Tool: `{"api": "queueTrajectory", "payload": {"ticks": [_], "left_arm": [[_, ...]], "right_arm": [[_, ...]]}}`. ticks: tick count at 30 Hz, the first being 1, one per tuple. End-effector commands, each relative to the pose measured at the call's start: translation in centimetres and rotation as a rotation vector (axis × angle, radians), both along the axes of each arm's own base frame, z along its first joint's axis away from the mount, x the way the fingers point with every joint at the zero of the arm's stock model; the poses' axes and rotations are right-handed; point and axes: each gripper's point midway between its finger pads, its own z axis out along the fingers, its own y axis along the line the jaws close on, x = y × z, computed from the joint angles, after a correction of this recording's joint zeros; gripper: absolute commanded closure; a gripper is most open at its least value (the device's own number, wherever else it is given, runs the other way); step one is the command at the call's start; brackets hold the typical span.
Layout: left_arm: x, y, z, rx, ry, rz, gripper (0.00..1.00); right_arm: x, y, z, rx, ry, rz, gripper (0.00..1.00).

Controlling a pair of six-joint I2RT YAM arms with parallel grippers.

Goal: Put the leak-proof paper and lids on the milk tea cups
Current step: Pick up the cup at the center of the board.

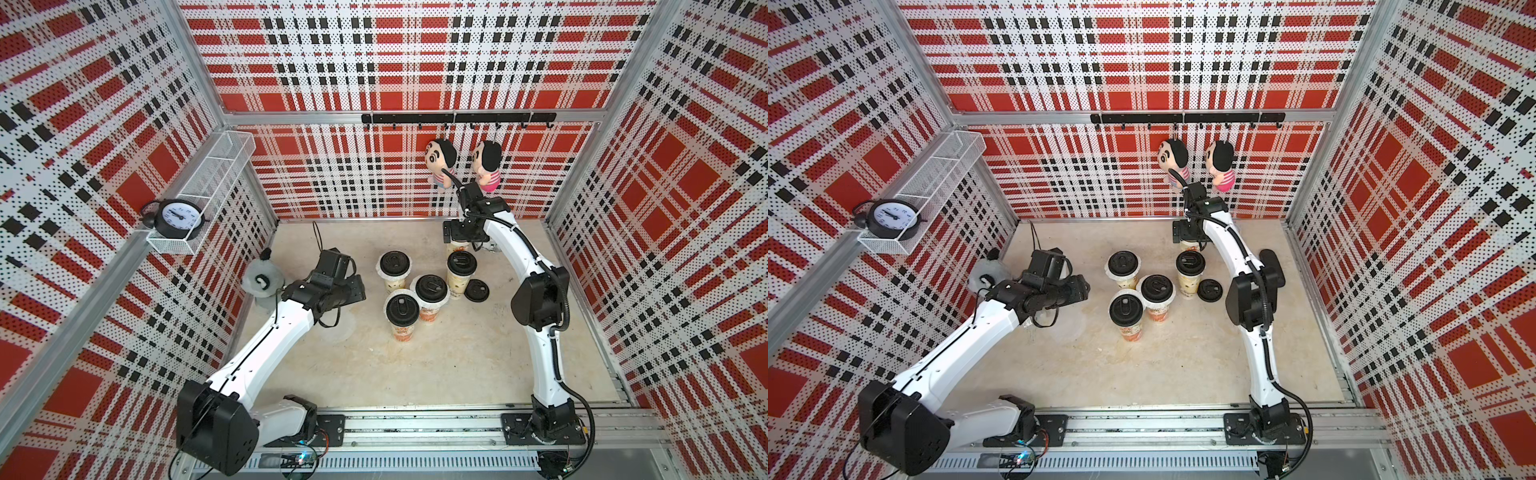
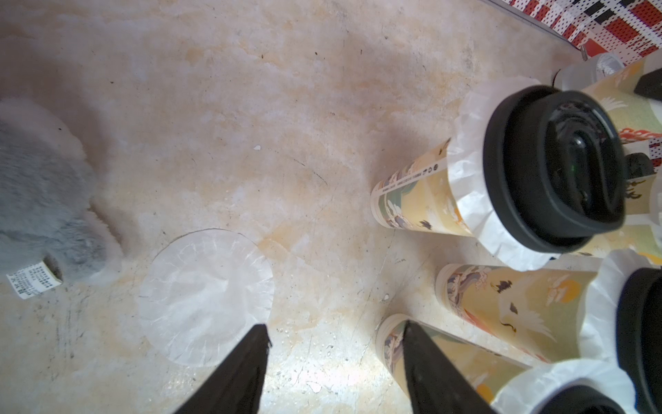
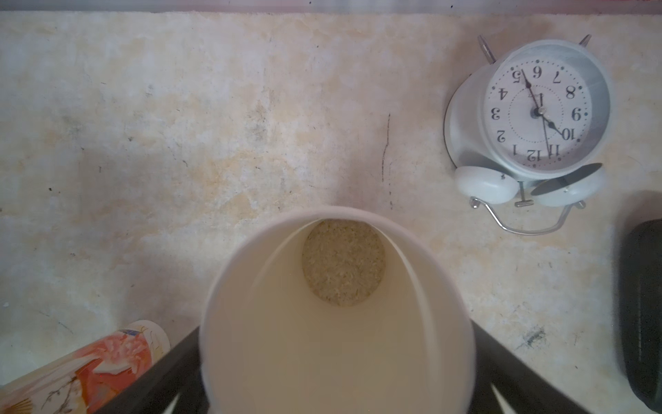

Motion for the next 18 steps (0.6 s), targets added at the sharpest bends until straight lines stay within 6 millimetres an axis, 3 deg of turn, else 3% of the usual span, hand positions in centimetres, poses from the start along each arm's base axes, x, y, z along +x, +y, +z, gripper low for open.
{"api": "queueTrajectory", "payload": {"ticks": [1,18], "left_arm": [[0.5,-0.3,0.5,0.002,-0.023,-0.005,0.36],[0.2,-0.2,0.0,0.008,-0.012,-0.007,0.36]], "right_arm": [[0.6,0.2,-0.6,-0.014,-0.014,-0.011,0.0],[2.5,0.3,-0.7,-0.013,-0.072,-0.045,0.03]]}}
